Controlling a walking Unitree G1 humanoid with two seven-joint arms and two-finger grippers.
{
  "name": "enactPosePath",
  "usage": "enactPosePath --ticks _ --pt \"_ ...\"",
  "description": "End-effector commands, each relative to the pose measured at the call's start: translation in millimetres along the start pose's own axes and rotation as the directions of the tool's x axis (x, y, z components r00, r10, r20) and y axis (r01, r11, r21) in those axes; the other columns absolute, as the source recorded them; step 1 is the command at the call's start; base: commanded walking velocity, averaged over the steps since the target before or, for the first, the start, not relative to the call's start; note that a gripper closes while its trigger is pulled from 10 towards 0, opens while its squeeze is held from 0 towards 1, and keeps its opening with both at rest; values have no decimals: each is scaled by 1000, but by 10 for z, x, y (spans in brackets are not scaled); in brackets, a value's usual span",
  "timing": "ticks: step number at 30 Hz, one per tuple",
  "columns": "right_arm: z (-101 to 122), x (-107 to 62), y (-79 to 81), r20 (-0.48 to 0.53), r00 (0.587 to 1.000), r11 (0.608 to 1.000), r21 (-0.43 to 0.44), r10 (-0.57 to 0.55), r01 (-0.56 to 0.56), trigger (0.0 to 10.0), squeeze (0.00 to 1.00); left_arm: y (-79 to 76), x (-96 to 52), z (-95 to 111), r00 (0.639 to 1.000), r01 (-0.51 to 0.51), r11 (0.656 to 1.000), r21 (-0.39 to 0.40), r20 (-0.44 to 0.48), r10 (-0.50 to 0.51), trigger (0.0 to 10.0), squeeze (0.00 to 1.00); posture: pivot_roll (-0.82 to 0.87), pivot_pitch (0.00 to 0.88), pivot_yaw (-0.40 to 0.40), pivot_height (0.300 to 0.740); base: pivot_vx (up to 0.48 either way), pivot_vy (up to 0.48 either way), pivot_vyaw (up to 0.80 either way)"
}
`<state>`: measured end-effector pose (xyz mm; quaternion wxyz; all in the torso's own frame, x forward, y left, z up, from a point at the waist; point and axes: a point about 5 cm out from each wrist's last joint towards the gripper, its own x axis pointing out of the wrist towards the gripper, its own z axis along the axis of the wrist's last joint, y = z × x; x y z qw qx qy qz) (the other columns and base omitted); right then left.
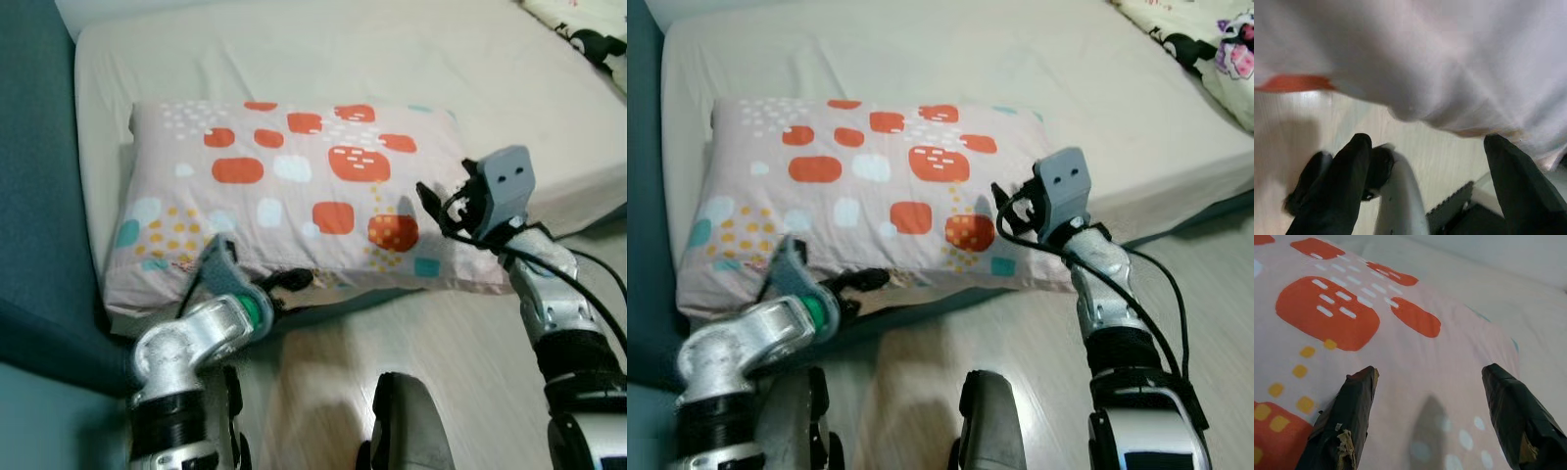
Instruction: Clean up the room
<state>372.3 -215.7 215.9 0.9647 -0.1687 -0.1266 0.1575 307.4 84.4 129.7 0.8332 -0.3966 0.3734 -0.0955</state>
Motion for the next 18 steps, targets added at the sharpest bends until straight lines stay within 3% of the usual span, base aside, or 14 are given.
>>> enactPosePath --ticks 1,3,4,7,8,11,14,16,18 --pt "-36 -13 17 -5 1000 1000 9 5 -5 10000 0 -246 123 -112 998 54 998 15 -43 -53 10000 0 60 193 7 579 0 0 0" --pt "-38 -18 -6 -4 1000 1000 9 2 -2 10000 0 -400 250 -177 994 92 996 0 -54 -92 10000 0 36 190 2 579 0 0 0" --pt "-38 -18 -6 -4 1000 1000 9 2 -2 10000 0 -400 250 -177 994 92 996 0 -54 -92 10000 0 36 190 2 579 0 0 0" --pt "-45 -17 -22 -4 1000 1000 9 -2 2 10000 0 -499 350 -161 994 107 994 -6 -7 -107 10000 0 36 190 2 579 0 0 0" --pt "-50 -17 -14 -2 1000 1000 13 -3 3 10000 0 -603 417 -20 990 125 991 -44 65 -122 10000 0 14 190 3 579 0 0 0" --pt "-50 -17 -14 -2 1000 1000 13 -3 3 10000 0 -603 417 -20 990 125 991 -44 65 -122 10000 0 14 190 3 579 0 0 0" --pt "-62 -27 -4 -2 1000 1000 16 -3 3 10000 0 -703 381 159 975 192 978 -80 125 -181 10000 0 19 193 5 579 0 0 0" --pt "-89 -49 1 -6 1000 1000 17 -3 3 10000 0 -738 251 374 952 260 958 -117 199 -234 10000 0 25 196 9 579 0 0 0" --pt "-89 -49 1 -6 1000 1000 17 -3 3 10000 0 -738 251 374 952 260 958 -117 199 -234 10000 0 25 196 9 579 0 0 0"
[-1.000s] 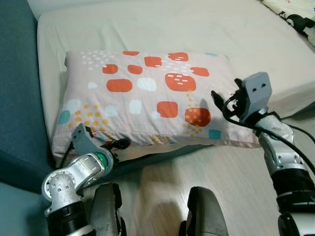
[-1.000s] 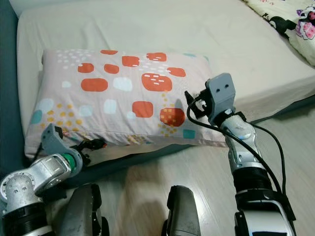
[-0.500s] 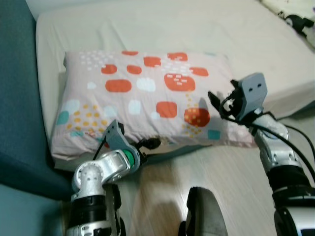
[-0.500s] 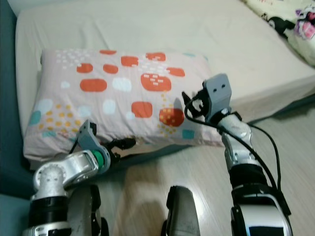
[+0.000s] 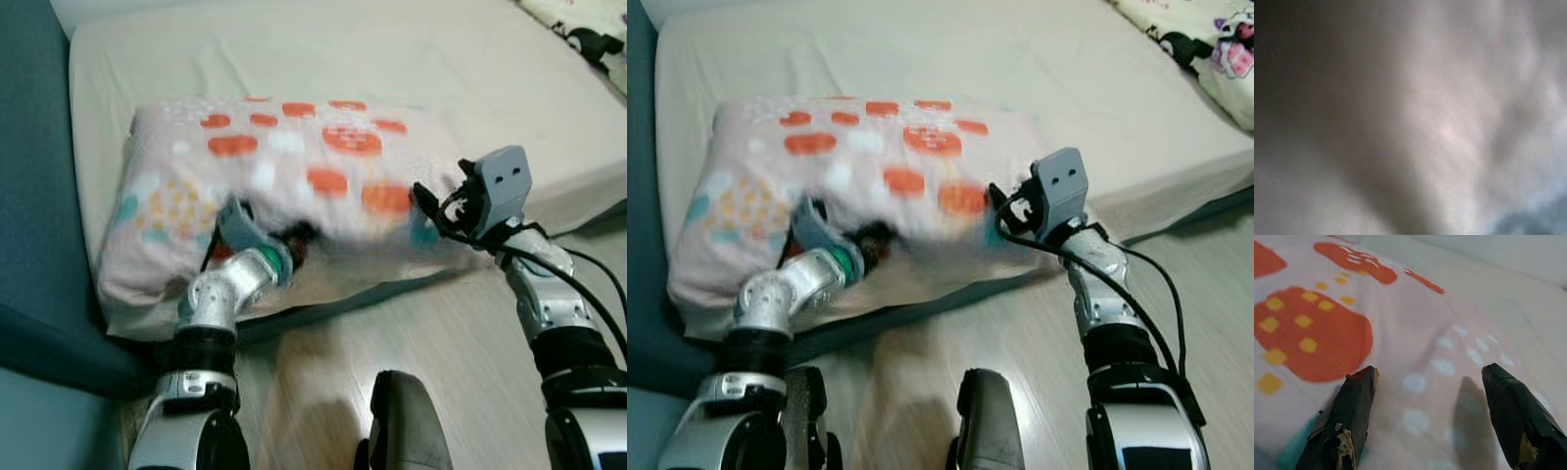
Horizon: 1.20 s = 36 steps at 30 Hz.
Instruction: Clean up the room
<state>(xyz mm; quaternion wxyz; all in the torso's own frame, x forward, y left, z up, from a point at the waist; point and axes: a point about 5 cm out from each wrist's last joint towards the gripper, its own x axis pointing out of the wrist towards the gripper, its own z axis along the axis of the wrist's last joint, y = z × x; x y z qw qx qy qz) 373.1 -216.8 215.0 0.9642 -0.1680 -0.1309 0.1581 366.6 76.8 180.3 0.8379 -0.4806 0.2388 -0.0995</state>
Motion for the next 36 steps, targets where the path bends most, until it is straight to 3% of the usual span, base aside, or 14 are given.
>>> enactPosePath --ticks 1,5,9,10,11,15,16,18,19,23,28,29,36 --pt "-83 -60 15 -16 1000 1000 17 -3 4 10000 0 -217 -18 -120 995 94 993 -70 -22 -96 10000 0 25 200 10 579 0 0 0" --pt "-106 -79 24 -18 1000 1000 24 -5 5 10000 0 -194 -225 48 992 125 987 -101 30 -123 10000 0 46 204 9 579 0 0 0" --pt "-128 -80 31 -22 1000 1000 26 -3 4 10000 0 -218 -211 50 990 130 985 -112 59 -124 10000 0 48 200 4 579 0 0 0" --pt "-132 -69 43 -24 1000 1000 26 -1 1 10000 0 -214 -159 65 992 94 990 -107 94 -84 10000 0 42 194 1 579 0 0 0" --pt "-101 -34 65 -15 1000 1000 22 6 -6 10000 0 -163 -31 158 984 15 989 -149 175 12 10000 0 23 185 -1 579 0 0 0" --pt "-80 -25 63 -7 1000 1000 18 7 -7 10000 0 -158 41 255 971 -7 983 -182 233 50 10000 0 22 181 -3 579 0 0 0" --pt "-84 -35 60 -9 1000 1000 14 11 -11 10000 0 -224 78 287 969 20 980 -199 244 30 10000 0 22 181 -3 579 0 0 0" --pt "-91 -45 60 -13 1000 1000 6 15 -15 10000 0 -298 105 307 969 54 975 -215 247 1 10000 0 10 175 -3 579 0 0 0" --pt "-105 -67 57 -17 1000 1000 -2 16 -16 10000 0 -509 107 300 971 141 967 -212 221 -93 10000 0 3 172 5 579 0 0 0" --pt "-115 -96 40 -17 1000 1000 -2 5 -5 10000 0 -589 66 246 974 171 967 -187 181 -137 10000 0 -1 172 7 579 0 0 0" --pt "-148 -132 24 -24 1000 1000 1 -5 5 10000 0 -541 15 170 979 163 970 -180 154 -135 10000 0 -1 172 7 579 0 0 0" --pt "-155 -130 32 -26 1000 1000 2 -4 5 10000 0 -500 35 127 983 134 979 -153 145 -112 0 0 -1 172 7 579 0 0 0" --pt "-142 -101 49 -21 1000 1000 6 -5 5 10000 0 -389 127 58 987 47 995 -86 155 -33 0 0 -1 172 7 579 0 0 0"
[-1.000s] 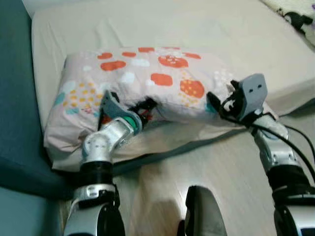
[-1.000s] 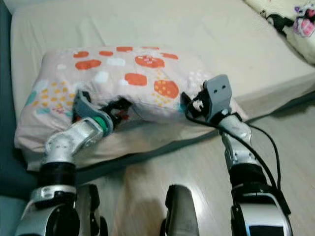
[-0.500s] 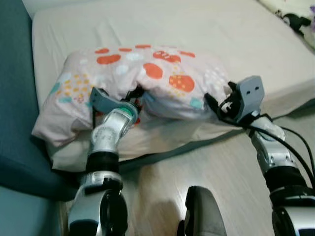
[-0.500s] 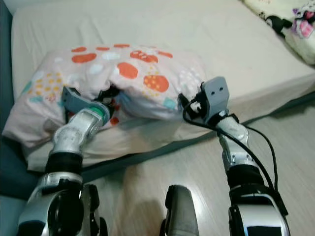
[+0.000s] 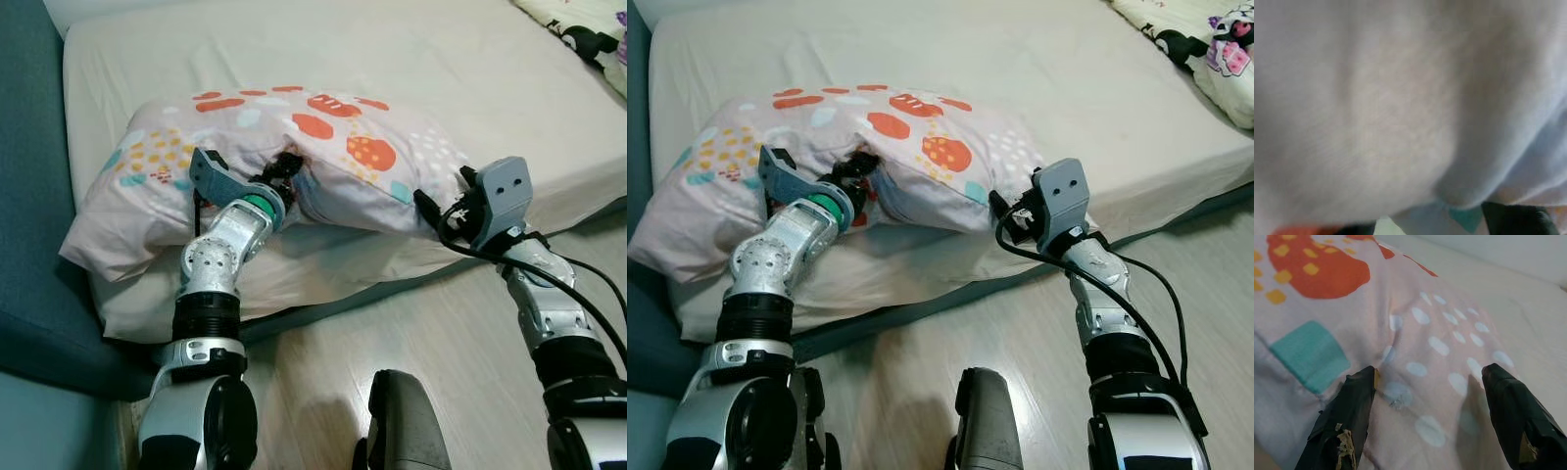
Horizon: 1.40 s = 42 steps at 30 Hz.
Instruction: Clean up the room
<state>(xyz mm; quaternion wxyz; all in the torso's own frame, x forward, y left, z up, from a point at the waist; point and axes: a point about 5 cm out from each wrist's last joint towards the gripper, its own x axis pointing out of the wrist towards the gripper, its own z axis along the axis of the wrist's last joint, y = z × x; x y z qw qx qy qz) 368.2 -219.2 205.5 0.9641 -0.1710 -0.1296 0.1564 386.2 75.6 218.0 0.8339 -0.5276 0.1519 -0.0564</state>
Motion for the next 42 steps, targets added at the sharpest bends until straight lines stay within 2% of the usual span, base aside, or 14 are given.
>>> enactPosePath --ticks 1,13,21,24,25,27,28,29,31,32,33,35,38,42 --pt "-63 -28 19 -17 1000 1000 11 -4 4 10000 0 -31 45 -202 999 6 1000 -7 -38 -6 0 0 -1 172 7 579 0 0 0" --pt "-55 -44 -8 -16 1000 1000 7 -14 14 10000 0 5 29 -203 999 -21 999 37 -31 22 0 0 8 185 9 579 0 0 0" --pt "-53 -42 -11 -14 1000 1000 9 -20 20 10000 0 -6 -6 99 989 -104 987 119 121 90 0 0 13 187 9 579 0 0 0" --pt "-52 -42 -10 -13 1000 1000 9 -20 20 10000 0 -59 -41 219 980 -113 976 187 185 78 0 0 16 191 8 579 0 0 0" --pt "-51 -45 -15 -13 1000 1000 8 -22 22 10000 0 -395 -165 463 952 -6 933 359 287 -104 0 0 28 193 4 579 0 0 0" --pt "-51 -45 -15 -13 1000 1000 8 -22 22 10000 0 -395 -165 463 952 -6 933 359 287 -104 0 0 28 193 4 579 0 0 0" --pt "-52 -45 -17 -13 1000 1000 6 -23 23 10000 0 -770 -328 625 893 104 842 530 322 -314 0 0 33 192 2 579 0 0 0" --pt "-45 -33 -14 -11 1000 1000 4 -24 24 10000 0 -1247 -534 755 782 207 685 699 302 -545 0 0 38 187 4 579 0 0 0" --pt "-45 -33 -14 -11 1000 1000 4 -24 24 10000 0 -1247 -534 755 782 207 685 699 302 -545 0 0 38 187 4 579 0 0 0" --pt "-38 -24 -11 -9 1000 1000 3 -24 25 10000 0 -1573 -698 821 690 244 554 796 258 -676 0 0 38 187 4 579 0 0 0" --pt "-38 -24 -11 -9 1000 1000 3 -24 25 10000 0 -1573 -698 821 690 244 554 796 258 -676 0 0 38 187 4 579 0 0 0" --pt "-33 -20 -10 -6 1000 1000 0 -26 26 10000 0 -2054 -923 958 542 215 378 900 212 -813 0 0 38 180 8 579 0 0 0" --pt "-38 -29 -17 -7 1000 1000 -1 -28 28 10000 0 -2264 -994 1000 486 138 287 948 188 -854 0 0 39 180 9 579 0 0 0" --pt "-34 -30 -20 -6 1000 1000 -3 -28 28 10000 0 -2365 -902 970 514 -19 190 982 172 -840 0 0 37 179 11 579 0 0 0"
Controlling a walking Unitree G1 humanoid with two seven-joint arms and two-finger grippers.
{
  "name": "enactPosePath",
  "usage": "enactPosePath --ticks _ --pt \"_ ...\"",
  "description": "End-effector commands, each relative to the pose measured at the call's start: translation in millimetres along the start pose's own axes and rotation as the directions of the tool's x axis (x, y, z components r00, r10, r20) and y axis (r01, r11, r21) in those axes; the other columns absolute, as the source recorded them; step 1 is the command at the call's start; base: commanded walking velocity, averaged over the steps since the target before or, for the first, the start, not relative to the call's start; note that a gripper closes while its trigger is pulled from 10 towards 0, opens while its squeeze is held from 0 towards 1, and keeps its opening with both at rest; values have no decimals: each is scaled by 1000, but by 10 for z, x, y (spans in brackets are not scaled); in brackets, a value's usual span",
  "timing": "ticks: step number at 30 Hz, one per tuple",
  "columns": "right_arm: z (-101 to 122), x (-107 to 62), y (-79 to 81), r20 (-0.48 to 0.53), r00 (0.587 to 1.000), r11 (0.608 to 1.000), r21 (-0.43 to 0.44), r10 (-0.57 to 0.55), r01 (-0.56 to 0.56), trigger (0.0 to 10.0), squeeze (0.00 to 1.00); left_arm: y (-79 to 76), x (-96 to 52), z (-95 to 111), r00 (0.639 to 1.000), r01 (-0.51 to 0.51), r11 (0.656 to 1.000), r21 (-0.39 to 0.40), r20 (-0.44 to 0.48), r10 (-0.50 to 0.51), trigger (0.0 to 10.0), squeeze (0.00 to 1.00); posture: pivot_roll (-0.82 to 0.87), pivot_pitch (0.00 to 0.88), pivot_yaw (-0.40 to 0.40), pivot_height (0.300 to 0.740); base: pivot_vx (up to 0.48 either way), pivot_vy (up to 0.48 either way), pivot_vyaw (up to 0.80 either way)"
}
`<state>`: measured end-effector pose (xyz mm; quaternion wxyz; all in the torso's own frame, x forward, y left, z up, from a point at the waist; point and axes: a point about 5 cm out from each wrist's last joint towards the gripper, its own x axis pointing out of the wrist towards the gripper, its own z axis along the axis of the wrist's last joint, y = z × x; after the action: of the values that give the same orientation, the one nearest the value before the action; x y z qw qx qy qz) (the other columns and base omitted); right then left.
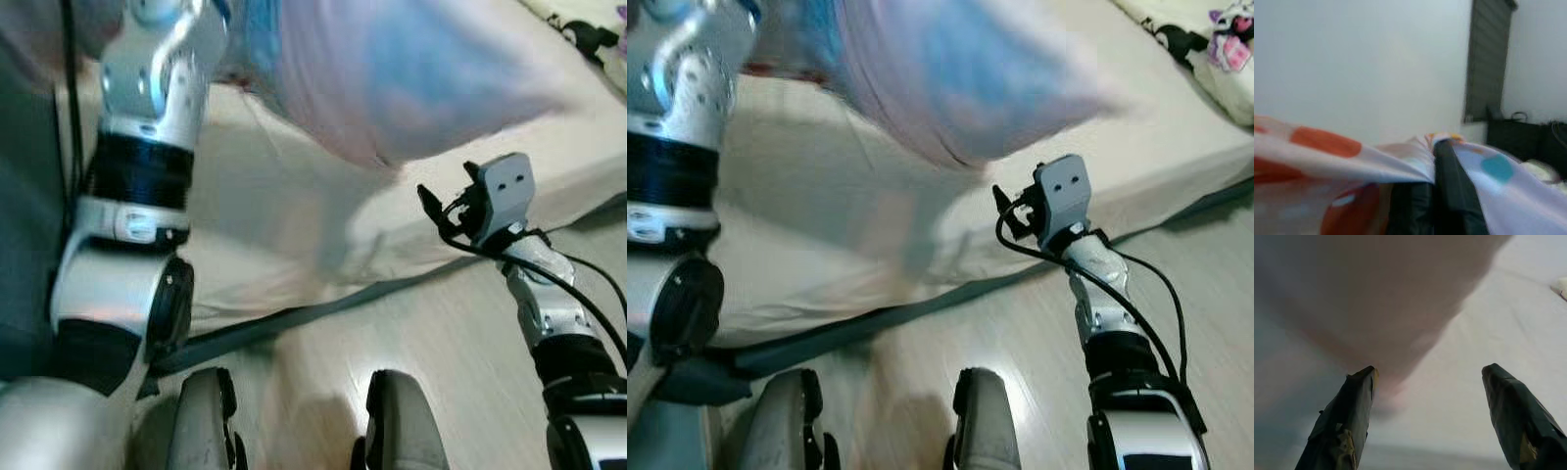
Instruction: Clean up the room
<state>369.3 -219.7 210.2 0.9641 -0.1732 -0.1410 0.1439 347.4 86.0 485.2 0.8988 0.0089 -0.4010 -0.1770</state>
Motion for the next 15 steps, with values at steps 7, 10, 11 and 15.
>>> enactPosePath --ticks 7,10,11,15 --pt "-56 -37 5 -16 1000 1000 8 -3 3 10000 0 -257 46 -582 945 296 723 624 -302 -126 0 0 42 177 13 579 0 0 0" --pt "-61 -40 14 -16 1000 1000 9 -3 4 10000 0 -197 78 -573 962 237 656 716 -265 -58 0 0 42 177 18 579 0 0 0" --pt "-64 -42 17 -16 1000 1000 10 -4 4 10000 0 -165 105 -537 974 191 619 762 -227 -21 0 0 42 177 18 579 0 0 0" --pt "-70 -50 24 -16 1000 1000 12 -6 6 10000 0 -89 176 -377 992 56 549 834 -107 61 0 0 37 176 21 579 0 0 0"
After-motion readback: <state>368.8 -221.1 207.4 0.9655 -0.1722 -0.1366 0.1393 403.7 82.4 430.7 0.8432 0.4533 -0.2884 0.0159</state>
